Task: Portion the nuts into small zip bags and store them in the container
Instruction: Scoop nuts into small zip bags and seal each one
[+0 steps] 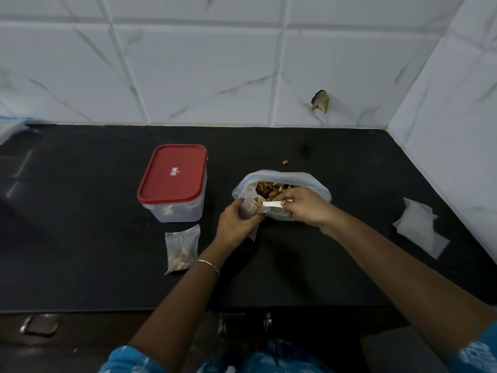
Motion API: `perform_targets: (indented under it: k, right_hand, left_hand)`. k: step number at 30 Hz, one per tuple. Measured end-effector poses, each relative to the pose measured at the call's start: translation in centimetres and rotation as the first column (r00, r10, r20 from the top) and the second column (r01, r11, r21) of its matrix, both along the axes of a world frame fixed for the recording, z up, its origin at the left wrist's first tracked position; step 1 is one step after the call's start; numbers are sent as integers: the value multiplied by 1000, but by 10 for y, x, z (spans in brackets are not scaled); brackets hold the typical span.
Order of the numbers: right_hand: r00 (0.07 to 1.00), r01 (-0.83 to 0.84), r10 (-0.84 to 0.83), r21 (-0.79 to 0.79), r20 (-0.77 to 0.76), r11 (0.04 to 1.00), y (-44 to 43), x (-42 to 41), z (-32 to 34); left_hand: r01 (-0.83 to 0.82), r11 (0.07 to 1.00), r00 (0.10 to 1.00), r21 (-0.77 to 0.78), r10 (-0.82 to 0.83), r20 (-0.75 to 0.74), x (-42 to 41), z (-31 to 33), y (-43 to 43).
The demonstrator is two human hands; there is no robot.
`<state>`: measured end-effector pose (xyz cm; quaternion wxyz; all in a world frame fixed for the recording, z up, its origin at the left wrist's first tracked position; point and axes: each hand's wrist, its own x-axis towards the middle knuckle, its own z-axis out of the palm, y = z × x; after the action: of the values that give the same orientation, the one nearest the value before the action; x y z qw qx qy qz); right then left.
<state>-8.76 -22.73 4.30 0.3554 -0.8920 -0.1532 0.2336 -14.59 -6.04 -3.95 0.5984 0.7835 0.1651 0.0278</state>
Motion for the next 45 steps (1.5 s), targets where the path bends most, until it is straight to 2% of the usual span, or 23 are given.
perform_targets:
  k: [2,3,5,6,7,10,12,14,15,17,19,20,21,22,23,24,27,29,30,32,36,40,45]
  right_hand:
    - [922,-122,161,-132,351,984,2,-11,1]
    - [826,-147,239,-214,510,966,2,-16,3]
    - [558,-181,388,-349,734,920,1,-22,0]
    - [436,-209,437,-384,786,899,0,-22,-3]
    - [356,-240,465,-402,810,884,-2,-22,-6]
    - [236,-265,482,-421,844,868,-9,-23,-11]
    - [198,-263,463,-409,864,874,-12,-25,-13]
    - [224,-254,406,-349,886,902,-15,-26,-17]
    - [283,-242,358,-295,890,924,-16,-27,-20]
    - [490,-179,197,-123,849,976,-15,-31,-25]
    - [732,1,-80,116,677,993,-14,-33,-31]
    - [825,122,-233,240,516,963,-14,-32,-34]
    - [873,246,-365,353,324,903,-16,-29,-35]
    - [873,352,-456,425,173,834,-19,-25,-37]
    - [858,415,-503,440,101,796,-23,-20,-38]
    - [851,430,-513,411,113,804,-27,-15,-38]
    - [827,317,-352,153,439,936,-43,-6,-40]
    - [732,227,-154,-24,664,974,-51,-3,-43]
    - [685,194,-75,-82,725,978,-53,-2,-45]
    - [646,181,-27,-118,763,976,-53,-3,-47]
    - [681,223,-96,-81,726,971,-48,-6,-48]
    - [768,286,-230,1,598,958,-46,-1,-49]
    - [824,271,-199,-60,531,961,-52,7,-46]
  left_hand:
    - [-24,999,999,-23,24,21,-1,-1,-1]
    - [-27,999,999,-38,28,37,-1,-1,-1]
    - [-21,998,998,-65,25,63,-3,-1,-1]
    - [-19,997,997,-77,25,76,-5,-1,-1]
    - [-19,996,996,-89,27,88,-5,-2,-2]
    - [-22,995,992,-99,34,118,-9,-2,-3]
    - [-17,995,993,-98,28,118,-11,-2,-3]
    - [-11,995,993,-103,23,117,-13,-2,-3]
    - [-10,994,993,-110,24,119,-13,-2,-4]
    - [-8,993,993,-120,22,117,-13,-1,-4]
    - [6,992,994,-127,7,108,-13,-2,-3]
    - [12,991,995,-132,2,101,-14,-3,-3]
    - [14,991,996,-134,-2,94,-15,-5,-3]
    - [14,991,996,-135,-2,93,-16,-5,-3]
    - [14,991,996,-131,-2,91,-17,-6,-3]
    - [13,991,996,-132,-2,87,-18,-5,-3]
    - [29,991,996,-129,-18,91,-22,-4,-5]
    - [38,993,996,-109,-29,86,-23,-5,-6]
    - [42,995,996,-91,-35,81,-24,-5,-6]
    - [54,995,997,-79,-48,67,-23,-4,-5]
    - [71,982,997,-177,-66,30,-20,-4,-5]
    - [48,960,998,-275,-34,53,-17,-4,-6]
    - [75,940,991,-334,-32,131,-14,6,-10]
